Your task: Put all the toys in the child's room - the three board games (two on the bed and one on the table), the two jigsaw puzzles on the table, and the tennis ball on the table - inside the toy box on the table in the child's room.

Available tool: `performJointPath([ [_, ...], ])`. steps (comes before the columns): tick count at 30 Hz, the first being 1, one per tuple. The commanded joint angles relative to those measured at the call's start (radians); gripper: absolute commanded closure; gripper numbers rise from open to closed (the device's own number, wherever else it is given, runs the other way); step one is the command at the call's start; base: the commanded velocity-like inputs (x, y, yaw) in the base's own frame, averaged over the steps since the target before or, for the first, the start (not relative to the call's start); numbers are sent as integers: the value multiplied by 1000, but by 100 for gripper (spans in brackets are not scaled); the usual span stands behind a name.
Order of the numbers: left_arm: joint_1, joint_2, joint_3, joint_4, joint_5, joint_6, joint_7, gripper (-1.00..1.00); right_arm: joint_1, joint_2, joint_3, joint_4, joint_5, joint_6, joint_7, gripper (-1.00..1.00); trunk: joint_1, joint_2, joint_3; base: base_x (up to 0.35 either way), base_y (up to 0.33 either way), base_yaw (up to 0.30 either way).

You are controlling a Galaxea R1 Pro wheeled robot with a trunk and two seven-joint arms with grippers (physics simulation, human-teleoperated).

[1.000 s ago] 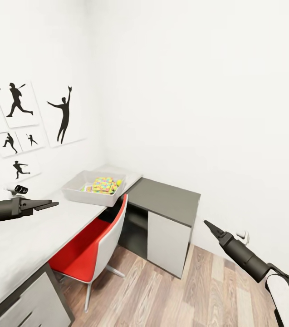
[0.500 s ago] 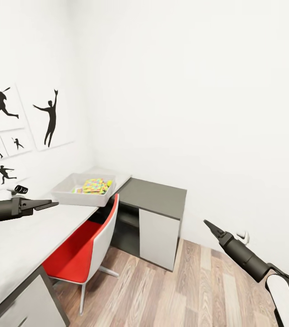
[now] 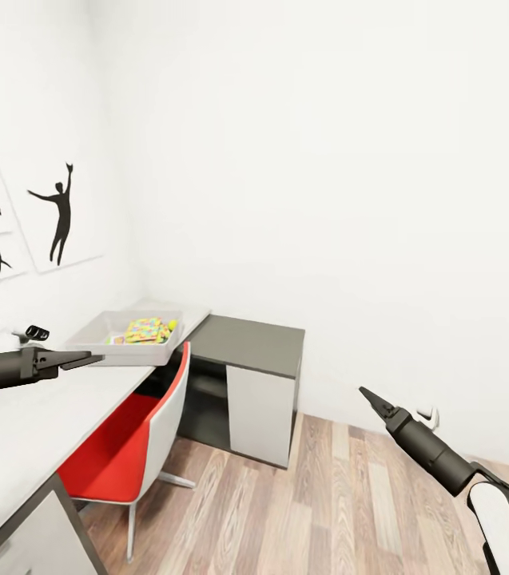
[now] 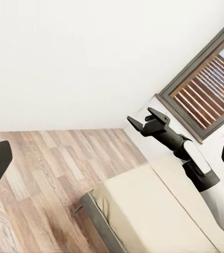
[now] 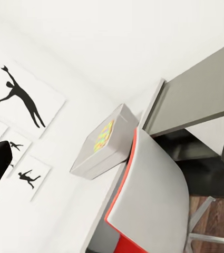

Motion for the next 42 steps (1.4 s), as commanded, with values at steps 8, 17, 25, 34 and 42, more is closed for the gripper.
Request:
performJointPath([
  [8,0,0,-1,0,0,11,-4,-100,-1,-3,-2,0,-5,9,1,-100,0,-1,9,-140,3,-208],
  [17,0,-2,-2,0,0,11,-4,-100,-1,-7,-3,5,-5,11,3,-100,0,-1,21,-139,0,-208],
  [25,0,-6,-2,-1,0,11,-4,-100,-2,-7,-3,22,-4,14,2,-100,0,-1,30,-129,0,-208],
  [34,0,-10,-5,-2,-1,11,-4,-100,-9,-7,-2,49,-2,15,2,-100,0,-1,41,-93,0,-208],
  [42,0,-11,-8,-2,-1,10,-4,-100,-11,-8,-1,77,-1,15,0,-100,0,-1,51,-17,0,-208],
])
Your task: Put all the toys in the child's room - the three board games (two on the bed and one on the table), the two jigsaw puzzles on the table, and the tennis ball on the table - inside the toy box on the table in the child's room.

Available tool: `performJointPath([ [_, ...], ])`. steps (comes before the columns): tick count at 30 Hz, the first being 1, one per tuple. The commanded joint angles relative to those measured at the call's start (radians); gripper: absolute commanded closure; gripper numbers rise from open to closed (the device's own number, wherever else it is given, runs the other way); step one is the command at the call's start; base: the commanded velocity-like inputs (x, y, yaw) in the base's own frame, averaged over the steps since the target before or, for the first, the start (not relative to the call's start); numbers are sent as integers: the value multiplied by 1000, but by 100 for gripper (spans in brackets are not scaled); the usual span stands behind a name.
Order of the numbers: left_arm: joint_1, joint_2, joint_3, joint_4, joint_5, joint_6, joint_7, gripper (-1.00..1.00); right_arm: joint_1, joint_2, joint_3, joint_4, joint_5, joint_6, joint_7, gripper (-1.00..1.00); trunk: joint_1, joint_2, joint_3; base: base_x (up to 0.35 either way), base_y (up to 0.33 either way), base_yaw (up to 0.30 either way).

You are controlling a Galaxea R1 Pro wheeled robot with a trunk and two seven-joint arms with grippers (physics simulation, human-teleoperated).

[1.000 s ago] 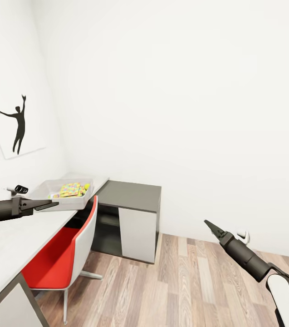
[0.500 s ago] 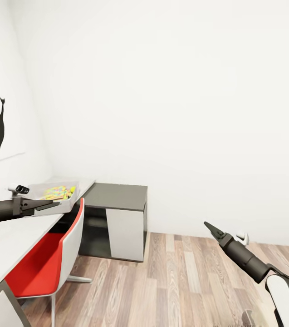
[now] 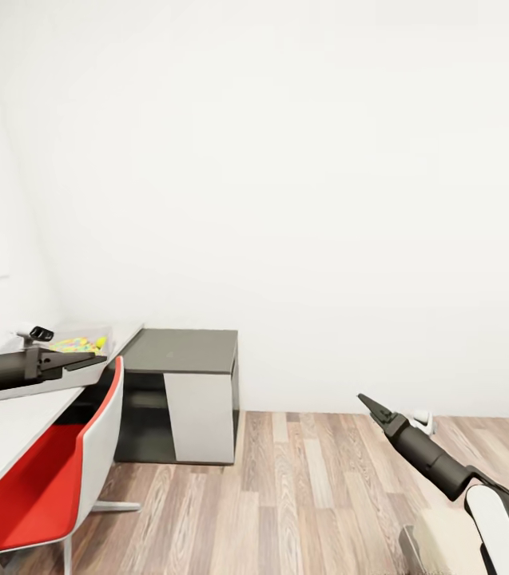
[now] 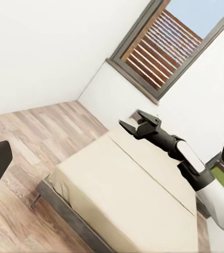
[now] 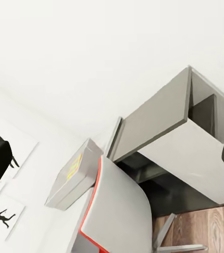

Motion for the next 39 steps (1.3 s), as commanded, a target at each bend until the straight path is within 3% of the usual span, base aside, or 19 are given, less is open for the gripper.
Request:
performJointPath([
  [1,0,-3,-1,-1,0,10,-4,-100,-1,-1,-1,2,-4,7,1,-100,0,-1,1,-2,0,-208],
  [7,0,-38,-2,-4,-4,7,-4,-100,-1,-16,6,13,11,7,-12,-100,0,-1,8,-1,0,-199],
  [9,0,-45,-3,-5,-5,0,-4,-100,-2,-21,8,27,41,7,-23,-100,0,-1,10,0,0,-141],
  [12,0,-61,-15,-5,-10,-6,-4,-100,-12,-17,15,47,118,7,-47,-100,0,-1,11,0,0,-59],
  [14,0,-80,-37,-2,-20,-7,-4,-100,-25,-13,34,54,168,8,-62,-100,0,-1,12,0,0,-24],
  [16,-3,-115,-72,5,-56,-6,12,-100,-40,-10,69,63,217,4,-78,-100,0,-1,12,0,0,-11],
  [18,-5,-136,-82,8,-82,-6,58,-100,-45,-9,82,77,230,0,-85,-100,0,-1,12,0,0,-6],
  [21,-10,-198,-92,22,-139,-5,212,-100,-79,-9,101,156,250,-5,-107,-100,0,-1,12,0,0,-3],
  [23,-12,-236,-94,42,-155,-5,305,-100,-110,-9,108,231,256,-5,-123,-100,0,-1,12,0,0,-1],
  [28,-13,-304,-103,110,-172,-9,448,-100,-140,-8,118,351,264,-5,-146,-100,0,-1,12,0,0,0],
  [30,-14,-332,-107,182,-179,-19,528,-100,-146,-8,152,385,280,-4,-161,-100,0,-1,12,0,0,0],
  [36,-9,-350,-113,328,-184,-109,661,-100,-146,-7,237,441,321,-5,-180,-100,0,-1,12,0,0,0],
  [39,-3,-355,-135,501,-186,-199,761,-100,-143,4,296,581,357,-27,-193,-100,0,-1,12,0,0,0],
])
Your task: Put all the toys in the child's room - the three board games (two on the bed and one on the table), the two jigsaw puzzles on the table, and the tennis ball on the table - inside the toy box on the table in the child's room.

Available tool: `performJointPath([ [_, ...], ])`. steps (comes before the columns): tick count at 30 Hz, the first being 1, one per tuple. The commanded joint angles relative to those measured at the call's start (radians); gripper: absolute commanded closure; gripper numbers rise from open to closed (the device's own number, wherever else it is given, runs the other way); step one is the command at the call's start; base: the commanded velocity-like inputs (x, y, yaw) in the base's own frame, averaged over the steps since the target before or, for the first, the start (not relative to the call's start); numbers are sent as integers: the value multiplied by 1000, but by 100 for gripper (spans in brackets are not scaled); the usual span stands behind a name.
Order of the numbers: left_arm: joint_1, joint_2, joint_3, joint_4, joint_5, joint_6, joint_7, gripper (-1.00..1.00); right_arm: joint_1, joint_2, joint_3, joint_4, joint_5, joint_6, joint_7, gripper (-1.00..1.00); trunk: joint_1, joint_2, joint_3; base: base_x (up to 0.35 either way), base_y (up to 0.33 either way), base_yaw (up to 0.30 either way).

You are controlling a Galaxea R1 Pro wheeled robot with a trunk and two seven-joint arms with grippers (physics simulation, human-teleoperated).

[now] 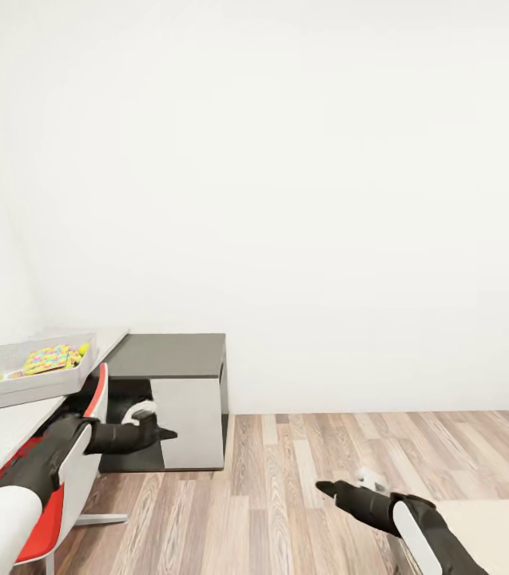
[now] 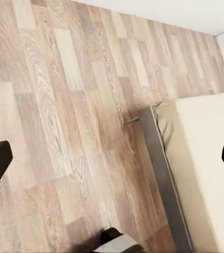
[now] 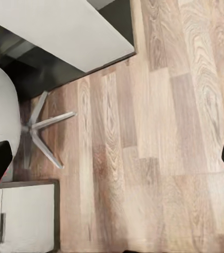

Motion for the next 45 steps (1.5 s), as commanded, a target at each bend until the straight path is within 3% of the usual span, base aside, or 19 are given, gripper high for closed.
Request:
performJointPath([
  [1,0,0,-5,37,11,-14,18,-100,0,2,7,34,5,-8,0,-100,0,-1,0,0,0,0],
  [3,1,-1,-20,178,11,-105,69,-100,2,5,28,166,29,-87,-9,-100,0,-1,0,0,0,0],
  [5,2,-2,-26,249,11,-148,88,-100,2,7,34,234,38,-137,-11,-100,0,-1,0,0,0,0],
  [7,2,-2,-40,383,10,-228,126,-100,1,14,48,384,55,-245,-14,-100,0,-1,0,0,0,0],
  [11,5,-2,-52,510,12,-319,187,-100,0,29,85,553,88,-377,-16,-100,0,-1,0,0,0,0],
  [13,21,-3,-56,589,13,-385,251,-100,0,47,122,642,117,-462,-24,-100,0,-1,0,0,0,0],
  [16,48,-9,-57,624,12,-422,309,-100,0,61,141,688,131,-510,-39,-100,0,-1,0,0,0,0],
  [18,82,-24,-58,641,12,-456,381,-100,-1,72,152,728,141,-551,-63,-100,0,-1,0,0,0,0],
  [20,133,-54,-58,653,12,-512,493,-100,-1,81,159,772,147,-605,-104,-100,0,-1,0,0,0,0],
  [23,174,-75,-59,657,12,-566,584,-100,1,87,162,804,148,-642,-133,-100,0,-1,0,0,0,0],
  [26,243,-92,-60,662,13,-662,714,-100,25,101,164,852,151,-692,-164,-100,0,-1,0,0,0,0],
  [29,295,-97,-60,667,14,-727,772,-100,61,109,165,867,151,-726,-175,-100,0,-1,0,0,0,0],
  [38,472,-94,-61,674,14,-912,814,-100,216,105,165,877,150,-829,-183,-100,0,-1,0,0,0,0],
  [45,575,-75,-63,674,13,-1005,816,-100,298,100,164,879,146,-900,-188,-100,0,-1,0,0,0,0],
])
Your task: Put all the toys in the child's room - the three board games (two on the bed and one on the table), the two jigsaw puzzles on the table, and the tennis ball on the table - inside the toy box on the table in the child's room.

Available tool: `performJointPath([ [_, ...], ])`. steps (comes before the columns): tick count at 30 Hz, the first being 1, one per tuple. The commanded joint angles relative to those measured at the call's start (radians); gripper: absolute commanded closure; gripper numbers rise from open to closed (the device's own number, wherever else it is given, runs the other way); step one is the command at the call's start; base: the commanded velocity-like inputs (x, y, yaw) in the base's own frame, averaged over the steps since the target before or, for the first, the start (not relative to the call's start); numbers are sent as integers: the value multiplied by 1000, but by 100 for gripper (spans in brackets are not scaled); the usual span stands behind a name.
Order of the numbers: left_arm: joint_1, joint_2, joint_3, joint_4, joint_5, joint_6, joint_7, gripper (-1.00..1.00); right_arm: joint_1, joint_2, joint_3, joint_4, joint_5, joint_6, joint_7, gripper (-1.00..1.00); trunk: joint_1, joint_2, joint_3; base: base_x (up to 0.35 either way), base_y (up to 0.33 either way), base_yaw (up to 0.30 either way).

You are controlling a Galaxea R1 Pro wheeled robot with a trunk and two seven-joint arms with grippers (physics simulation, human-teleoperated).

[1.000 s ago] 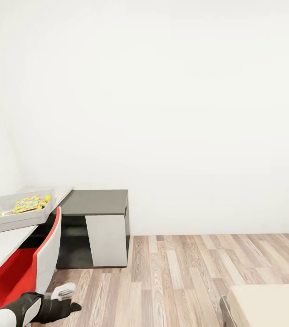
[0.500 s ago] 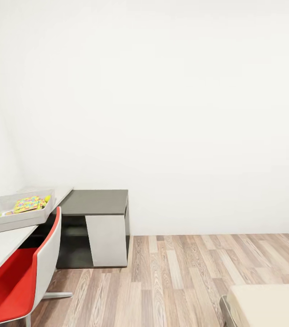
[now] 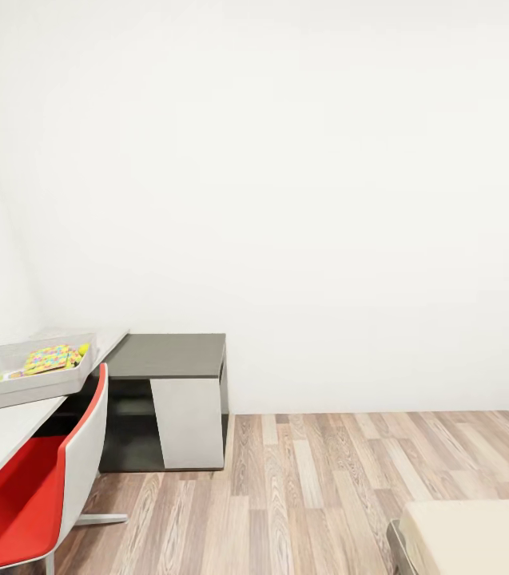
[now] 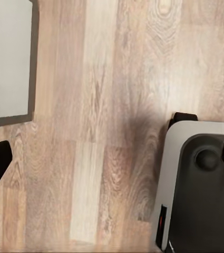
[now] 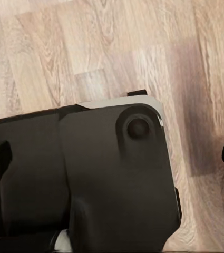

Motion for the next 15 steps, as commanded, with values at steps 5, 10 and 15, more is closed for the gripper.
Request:
performJointPath([
  [5,36,10,-8,1,8,-22,1,-100,20,-2,7,2,-12,-13,-3,-100,0,-1,-5,0,0,0],
  [10,55,13,-9,1,8,-26,1,-100,33,-2,7,2,-11,-12,-52,-100,0,-1,-13,0,0,0],
  [15,71,10,-13,1,2,-27,1,-100,36,-2,7,2,-10,-8,-108,-100,0,-1,-21,0,0,0],
])
